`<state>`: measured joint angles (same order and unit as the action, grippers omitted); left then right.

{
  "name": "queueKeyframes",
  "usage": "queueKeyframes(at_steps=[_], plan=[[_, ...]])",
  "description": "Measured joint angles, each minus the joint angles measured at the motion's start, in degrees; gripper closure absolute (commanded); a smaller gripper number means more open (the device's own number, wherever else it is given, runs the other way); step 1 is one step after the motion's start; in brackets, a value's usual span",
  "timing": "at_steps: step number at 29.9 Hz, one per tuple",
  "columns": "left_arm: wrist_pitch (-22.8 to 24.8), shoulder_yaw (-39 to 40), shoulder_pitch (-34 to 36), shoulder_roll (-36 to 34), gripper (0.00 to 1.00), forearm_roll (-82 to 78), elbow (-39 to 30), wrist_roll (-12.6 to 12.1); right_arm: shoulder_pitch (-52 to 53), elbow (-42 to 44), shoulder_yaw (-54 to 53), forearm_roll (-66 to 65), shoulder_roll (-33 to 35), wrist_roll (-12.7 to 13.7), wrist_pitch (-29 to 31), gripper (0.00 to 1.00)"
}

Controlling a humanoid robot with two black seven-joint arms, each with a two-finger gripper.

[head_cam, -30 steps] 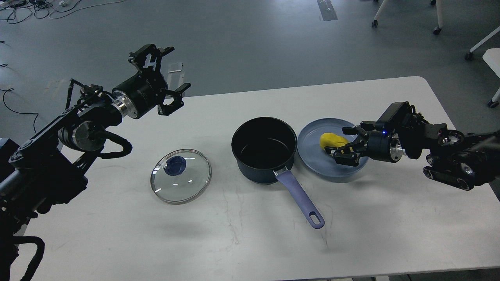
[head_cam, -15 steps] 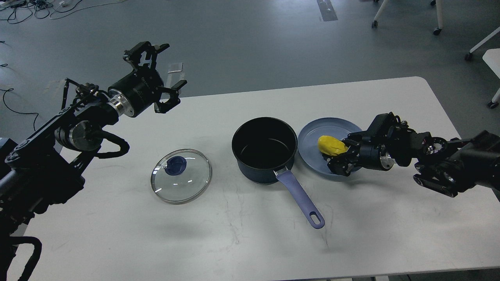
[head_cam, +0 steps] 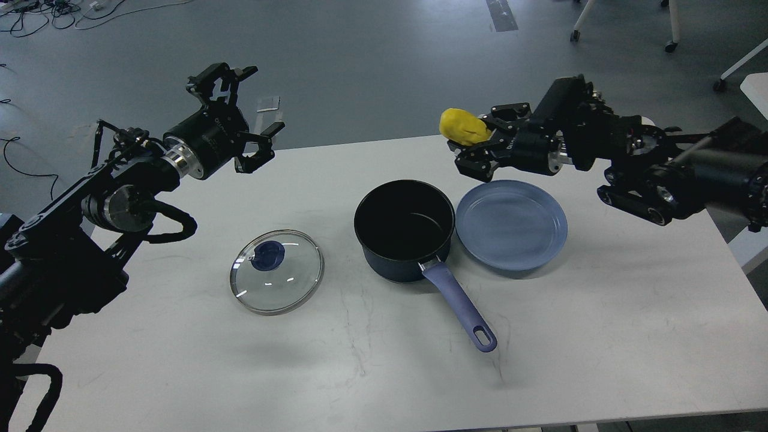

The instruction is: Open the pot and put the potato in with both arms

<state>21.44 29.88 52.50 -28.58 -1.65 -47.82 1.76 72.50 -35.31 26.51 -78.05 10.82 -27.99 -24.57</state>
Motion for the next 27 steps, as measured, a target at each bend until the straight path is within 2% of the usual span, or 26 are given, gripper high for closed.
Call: queueKeyframes(at_steps=[2, 4, 5, 7, 8, 22, 25, 27], plan=[[0.00, 0.00, 0.00, 0.12, 0.02, 0.00, 0.01, 0.01, 0.00, -0.56, 0.35, 0.32, -2.97, -0.01, 0.23, 1.00], [0.00, 0.00, 0.00, 0.25, 0.02, 0.01, 0.01, 0.02, -0.84, -0.96, 1.41, 0.56, -6.05, -0.02, 0.38, 0.83], [-0.01, 0.00, 0.00, 0.31, 0.02, 0.00, 0.01, 0.01, -1.42, -1.00, 2.12, 0.61, -7.34, -0.02, 0.43, 0.70], [-0.01, 0.00, 0.01, 0.32, 0.02, 0.01, 0.01, 0.01, -2.36, -0.99, 3.33, 0.83, -8.65, -0.02, 0.47, 0.04], [-0.02, 0.00, 0.01, 0.31, 0.02, 0.00, 0.00, 0.01, -2.66, -1.00, 3.73, 1.34, -8.85, -0.02, 0.47, 0.00], [0.04, 0.00, 0.07, -0.05, 0.02, 0.01, 0.00, -0.04, -2.43, -3.36, 2.30, 5.76, -2.85, -0.02, 0.16, 0.00], [0.25, 0.00, 0.32, 0.01, 0.02, 0.00, 0.00, -0.07, -2.04, -4.35, -2.74, 12.18, -1.64, 0.00, 0.45, 0.00], [0.36, -0.01, 0.35, 0.08, 0.02, 0.00, 0.00, -0.13, -1.82, -5.76, -7.86, 21.36, -1.21, 0.00, 1.81, 0.00]])
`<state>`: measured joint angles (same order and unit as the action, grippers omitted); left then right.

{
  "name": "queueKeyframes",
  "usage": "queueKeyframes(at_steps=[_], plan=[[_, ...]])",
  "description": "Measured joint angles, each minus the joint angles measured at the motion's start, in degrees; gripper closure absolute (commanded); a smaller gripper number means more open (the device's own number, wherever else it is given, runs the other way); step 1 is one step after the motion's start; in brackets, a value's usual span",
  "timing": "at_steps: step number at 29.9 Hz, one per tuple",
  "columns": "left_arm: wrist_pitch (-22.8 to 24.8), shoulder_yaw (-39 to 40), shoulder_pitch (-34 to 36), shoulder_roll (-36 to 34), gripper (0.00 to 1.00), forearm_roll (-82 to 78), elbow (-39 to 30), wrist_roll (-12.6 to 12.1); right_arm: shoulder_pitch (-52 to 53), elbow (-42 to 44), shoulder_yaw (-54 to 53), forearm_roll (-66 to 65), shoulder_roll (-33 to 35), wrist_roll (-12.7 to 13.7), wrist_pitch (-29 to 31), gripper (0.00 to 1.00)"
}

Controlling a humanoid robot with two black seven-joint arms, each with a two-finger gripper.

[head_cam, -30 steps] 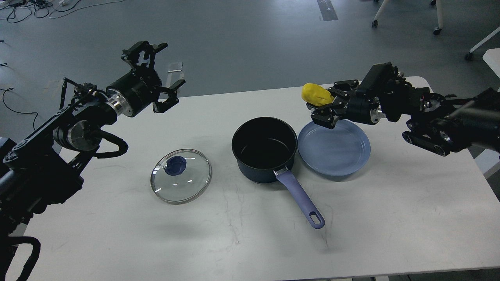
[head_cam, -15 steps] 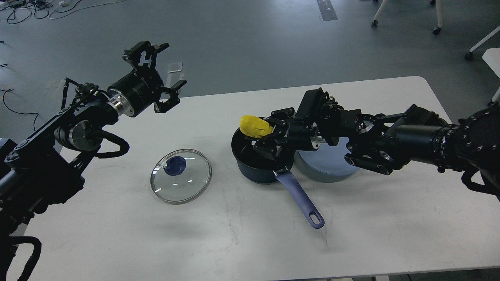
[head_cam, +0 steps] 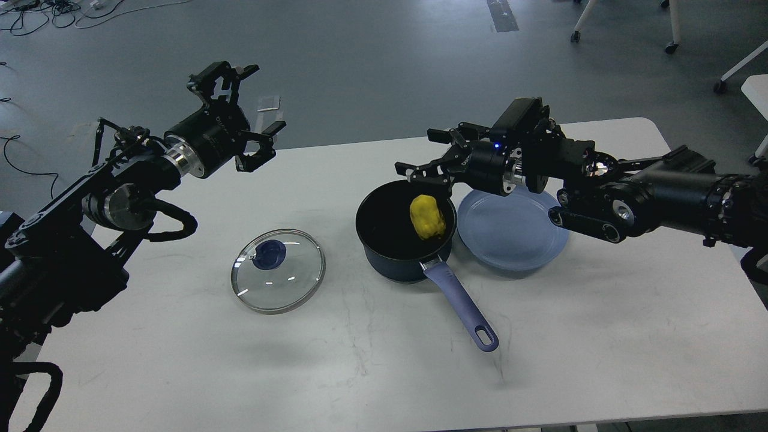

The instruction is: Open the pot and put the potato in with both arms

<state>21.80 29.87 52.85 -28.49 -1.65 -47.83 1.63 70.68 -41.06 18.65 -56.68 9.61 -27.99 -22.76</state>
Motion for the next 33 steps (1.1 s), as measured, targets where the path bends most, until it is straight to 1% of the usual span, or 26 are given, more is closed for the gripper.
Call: queueKeyframes(at_steps=[2, 3, 6, 8, 11, 14, 16, 22, 29, 33], plan=[[0.01, 0.03, 0.00, 0.16, 0.02, 0.07, 0.00, -0.03, 0.71, -1.80, -5.64, 11.41, 0.72, 0.01, 3.33, 0.00], [0.01, 0.18, -0.01, 0.26, 0.02, 0.09, 0.00, -0.03, 1.09, -2.63, -8.85, 17.72, 1.35, 0.31, 6.00, 0.00], [0.11, 0.65, -0.35, 0.60, 0.02, 0.21, 0.01, 0.03, 1.40, -3.57, -17.19, 33.35, 3.23, 2.53, 13.38, 0.00], [0.25, 0.81, -0.50, 0.92, 0.02, 0.36, 0.01, 0.50, 0.56, -3.68, -22.98, 41.38, 3.92, 4.64, 17.95, 0.00], [0.32, 0.91, -0.74, 1.38, 0.02, 0.61, 0.01, 1.62, -2.92, -3.58, -31.39, 52.86, 4.25, 9.10, 24.89, 0.00], [0.39, 0.98, -1.13, 1.52, 0.02, 0.91, 0.01, 2.26, -6.13, -3.24, -36.35, 61.05, 4.28, 13.21, 29.48, 0.00], [0.45, 1.06, -1.86, 1.57, 0.02, 1.05, 0.01, 2.36, -8.06, -2.92, -37.49, 63.19, 4.21, 14.54, 31.00, 0.00], [0.45, 3.19, -3.93, 1.85, 0.02, 1.16, -0.19, 2.07, -10.64, -2.19, -37.75, 64.07, 3.57, 14.96, 31.69, 0.00], [0.37, 4.07, -4.49, 2.53, 0.02, 1.49, -0.23, 2.00, -10.82, -1.74, -37.84, 64.00, 2.54, 14.89, 31.38, 0.00], [0.37, 5.00, -5.92, 2.43, 0.02, 2.53, -0.24, 1.91, -10.98, -1.73, -37.90, 63.98, 2.51, 14.84, 31.38, 0.00]])
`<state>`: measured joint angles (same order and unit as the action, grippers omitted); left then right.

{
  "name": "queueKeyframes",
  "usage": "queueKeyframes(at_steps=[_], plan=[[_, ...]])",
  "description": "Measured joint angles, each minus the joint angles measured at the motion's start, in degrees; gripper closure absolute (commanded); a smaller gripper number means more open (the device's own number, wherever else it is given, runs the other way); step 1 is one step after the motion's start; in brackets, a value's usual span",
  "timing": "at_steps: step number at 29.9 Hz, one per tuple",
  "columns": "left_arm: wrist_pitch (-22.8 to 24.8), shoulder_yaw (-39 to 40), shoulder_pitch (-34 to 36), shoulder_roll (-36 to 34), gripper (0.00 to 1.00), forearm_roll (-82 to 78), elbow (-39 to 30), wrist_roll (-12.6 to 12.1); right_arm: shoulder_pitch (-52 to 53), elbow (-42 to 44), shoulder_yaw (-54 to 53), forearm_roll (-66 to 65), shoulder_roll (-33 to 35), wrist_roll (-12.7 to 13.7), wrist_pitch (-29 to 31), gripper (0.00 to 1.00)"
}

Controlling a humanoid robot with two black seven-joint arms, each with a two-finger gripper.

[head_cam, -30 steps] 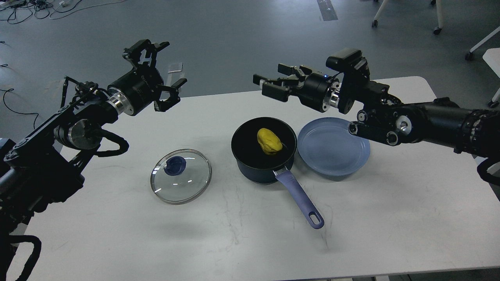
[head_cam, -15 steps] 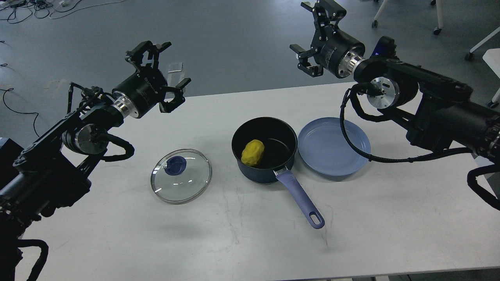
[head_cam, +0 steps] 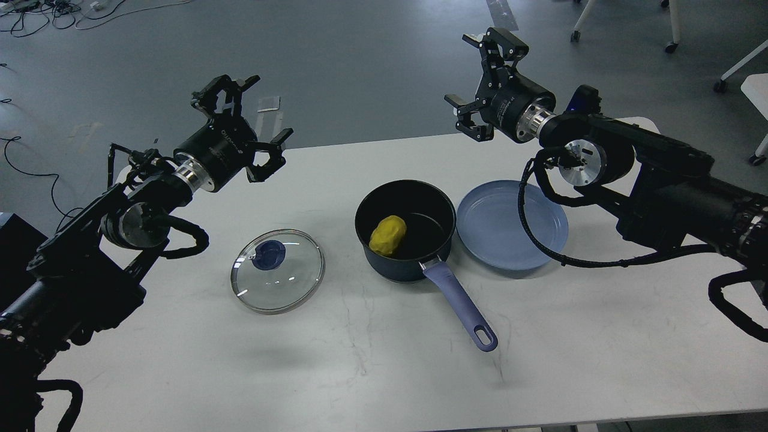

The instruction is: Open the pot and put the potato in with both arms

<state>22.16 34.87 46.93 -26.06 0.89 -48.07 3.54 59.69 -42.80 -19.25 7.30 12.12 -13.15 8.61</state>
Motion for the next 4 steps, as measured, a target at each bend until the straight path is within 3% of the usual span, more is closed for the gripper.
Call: queueKeyframes(at_steps=[4], plan=[[0.02, 0.21, -0.42, -0.12, 0.02, 0.21, -0.14, -0.16, -0.60, -0.05, -0.37, 0.00, 0.00, 0.00, 0.00, 0.00]])
